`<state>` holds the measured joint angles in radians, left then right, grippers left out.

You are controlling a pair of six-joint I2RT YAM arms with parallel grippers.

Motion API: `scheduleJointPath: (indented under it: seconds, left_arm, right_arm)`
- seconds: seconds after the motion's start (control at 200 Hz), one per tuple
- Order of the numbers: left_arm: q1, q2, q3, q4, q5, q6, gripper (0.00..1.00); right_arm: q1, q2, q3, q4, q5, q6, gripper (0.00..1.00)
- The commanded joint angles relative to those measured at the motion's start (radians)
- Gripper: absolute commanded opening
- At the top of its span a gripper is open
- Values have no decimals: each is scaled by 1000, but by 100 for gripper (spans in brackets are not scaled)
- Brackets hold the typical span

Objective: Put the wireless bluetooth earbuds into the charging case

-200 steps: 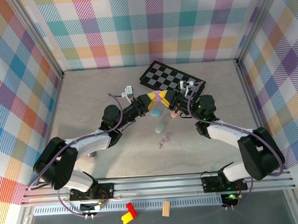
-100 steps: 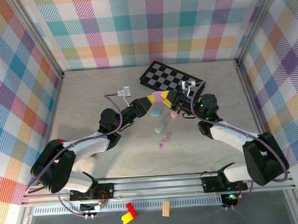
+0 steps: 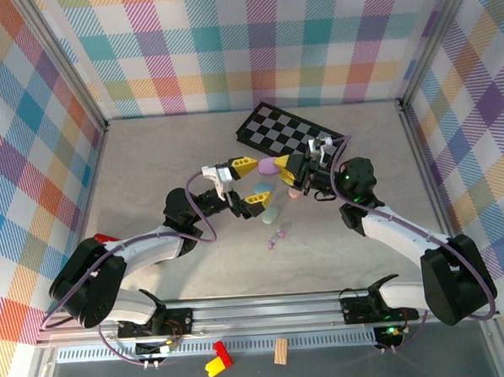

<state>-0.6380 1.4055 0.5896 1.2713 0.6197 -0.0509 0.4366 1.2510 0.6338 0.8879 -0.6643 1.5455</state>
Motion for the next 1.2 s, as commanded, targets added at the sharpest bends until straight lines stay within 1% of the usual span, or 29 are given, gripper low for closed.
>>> scheduleJointPath:
  seconds: [0.0,0.15,0.245,0.285,0.33,0.355,0.56,0.615,0.705,0.74,1.0,1.105,1.195]
  left_arm:
    - [4,38,14,72,40,69,86]
    - [4,72,34,71,31,89,82]
    - [4,85,47,71,39,84,78]
    - [4,91,54,71,39,77,74]
    - [3,97,62,71,46,70,65]
    - [3,103,68,71,50,64,63]
    - [1,130,100,74,68,34,59]
    - [2,131,100,74,63,38,55]
    - [2,137,105,74,63,38,53]
    - [1,140,108,75,68,34,50]
    - [1,146,120,75,80,24,48]
    - [1,151,122,75,90,24,41]
    - [1,153,119,76,93,25,42]
  right_arm:
    - [1,-46,11,-38,-44,28,19]
    - [1,-69,0,-56,-53,33,19]
    - [1,-76,0,-66,-56,31,18]
    - [1,-78,-1,-66,-55,33,18]
    - [1,-75,-1,-66,-57,33,18]
    - [1,-75,0,-65,-57,34,19]
    - [1,-67,1,-58,-60,36,19]
    - [1,-67,0,-56,-60,36,18]
    - [1,-62,-2,-56,-55,33,18]
    - [1,-57,-3,-55,-55,36,19]
    - [1,-23,-11,-21,-58,54,18]
    - [1,-14,-11,-2,-59,64,18]
    - [1,-12,-11,12,-60,73,18]
